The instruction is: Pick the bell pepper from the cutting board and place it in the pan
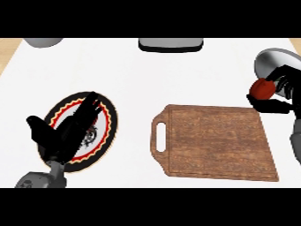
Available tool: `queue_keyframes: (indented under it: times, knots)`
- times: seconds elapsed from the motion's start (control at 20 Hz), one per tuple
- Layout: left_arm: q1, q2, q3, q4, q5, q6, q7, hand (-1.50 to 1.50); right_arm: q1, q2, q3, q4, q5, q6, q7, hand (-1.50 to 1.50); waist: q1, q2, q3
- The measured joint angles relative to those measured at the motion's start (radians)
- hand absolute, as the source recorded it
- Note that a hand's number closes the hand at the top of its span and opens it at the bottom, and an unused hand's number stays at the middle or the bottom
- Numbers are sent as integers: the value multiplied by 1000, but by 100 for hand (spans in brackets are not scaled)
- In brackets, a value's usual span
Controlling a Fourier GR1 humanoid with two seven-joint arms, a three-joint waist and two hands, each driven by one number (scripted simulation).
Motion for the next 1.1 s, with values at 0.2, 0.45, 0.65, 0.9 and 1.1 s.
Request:
queue_keyframes:
  times: [0.2,0.45,0.65,0.9,1.1]
  knots:
    - [-8,-17,-3,7,-10,2,-3,0,-85,-33,-53,237,30,-86,-133,150,9,3,0]
    - [-27,-31,-10,1,-19,5,21,0,-215,-79,-143,516,34,-215,-276,150,24,9,1]
    - [-29,-27,-11,-10,-22,-4,25,0,-298,-106,-216,695,30,-340,-351,150,38,14,3]
    - [-35,-37,-16,7,-28,-17,3,0,-368,-165,-308,850,-22,-398,-454,150,54,24,5]
    - [-54,-46,-23,9,-31,-16,17,0,-406,-212,-352,939,-46,-409,-521,150,65,30,6]
